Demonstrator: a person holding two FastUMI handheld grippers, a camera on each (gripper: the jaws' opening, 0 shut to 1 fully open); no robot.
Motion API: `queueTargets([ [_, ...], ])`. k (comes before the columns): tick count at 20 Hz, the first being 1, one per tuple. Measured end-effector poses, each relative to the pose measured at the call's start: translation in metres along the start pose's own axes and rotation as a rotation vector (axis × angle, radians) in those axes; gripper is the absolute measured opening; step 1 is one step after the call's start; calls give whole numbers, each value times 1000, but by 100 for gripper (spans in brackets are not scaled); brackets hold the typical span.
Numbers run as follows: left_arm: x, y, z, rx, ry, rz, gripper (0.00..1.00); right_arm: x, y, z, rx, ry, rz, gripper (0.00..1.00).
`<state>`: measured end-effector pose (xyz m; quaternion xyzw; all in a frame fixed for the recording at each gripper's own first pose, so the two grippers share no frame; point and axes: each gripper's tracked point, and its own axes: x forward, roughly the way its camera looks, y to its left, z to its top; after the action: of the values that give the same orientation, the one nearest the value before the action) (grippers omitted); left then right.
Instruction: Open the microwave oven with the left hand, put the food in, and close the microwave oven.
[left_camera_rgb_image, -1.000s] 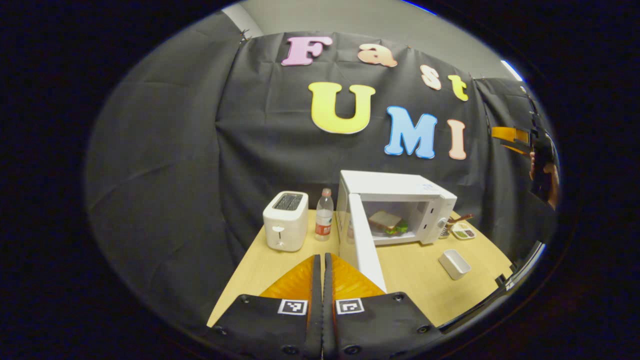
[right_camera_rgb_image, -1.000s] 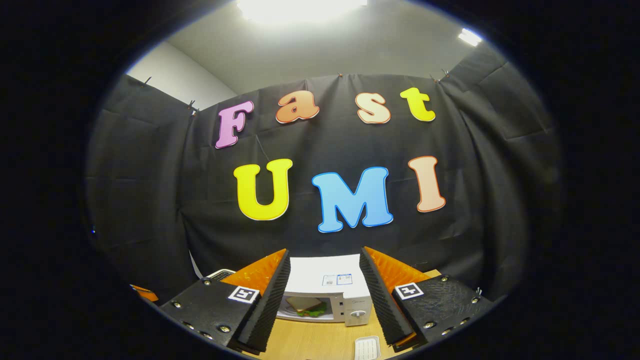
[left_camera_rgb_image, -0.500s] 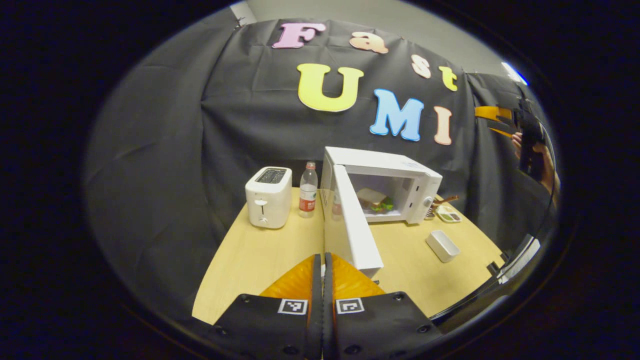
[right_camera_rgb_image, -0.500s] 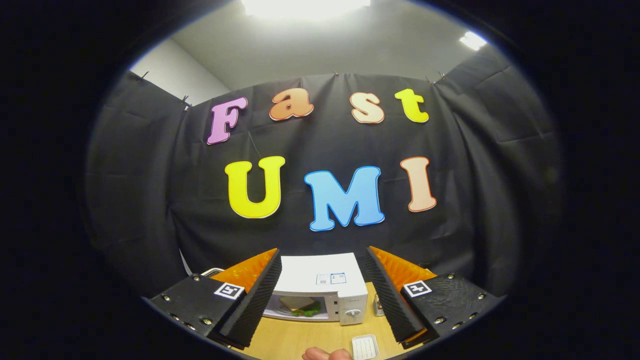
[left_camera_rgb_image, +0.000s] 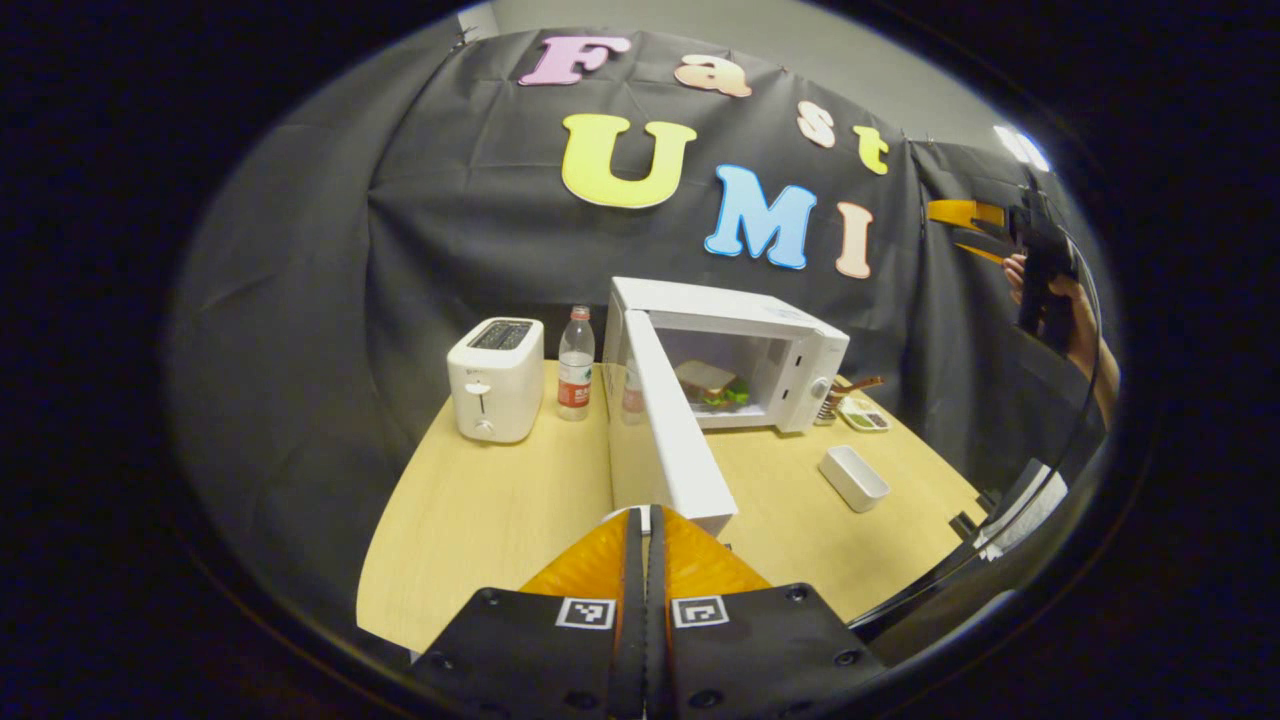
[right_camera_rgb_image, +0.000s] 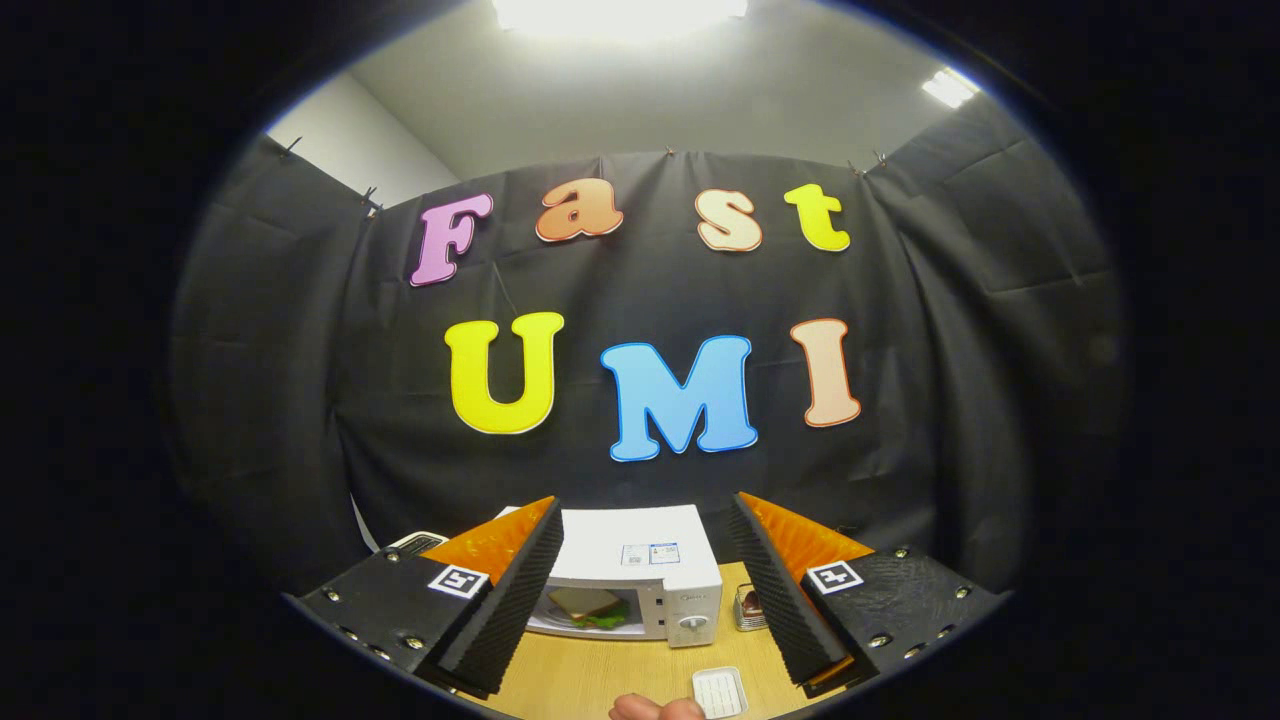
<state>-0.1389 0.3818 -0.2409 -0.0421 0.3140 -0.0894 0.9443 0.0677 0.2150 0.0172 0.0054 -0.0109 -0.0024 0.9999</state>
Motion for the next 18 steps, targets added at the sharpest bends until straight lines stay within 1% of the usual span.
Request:
queueTargets([
  [1, 2, -6, 0, 4, 1, -3, 7, 2, -4, 0, 1, -1, -6, 100],
  [3, 8, -23, 0, 6, 4, -15, 7, 5, -12, 1, 7, 0, -15, 99],
  [7, 24, -58, -4, 2, 18, -30, 7, 13, -29, -2, -8, 12, 2, 99],
  [8, 30, -69, -1, 6, 16, -40, 9, 16, -32, -1, -9, 10, 7, 100],
  [9, 38, -80, 2, 14, 15, -47, 9, 19, -35, -1, -12, 7, 14, 100],
  [10, 43, -86, 3, 21, 17, -52, 7, 24, -40, 0, -18, 4, 19, 100],
  [12, 55, -103, 5, 25, 23, -65, 7, 30, -50, -4, -40, 8, 28, 100],
  [13, 62, -111, 6, 25, 25, -70, 9, 33, -53, -7, -50, 17, 36, 100],
  [18, 84, -148, 12, 35, 35, -94, 7, 48, -71, -9, -29, 35, 61, 100],
])
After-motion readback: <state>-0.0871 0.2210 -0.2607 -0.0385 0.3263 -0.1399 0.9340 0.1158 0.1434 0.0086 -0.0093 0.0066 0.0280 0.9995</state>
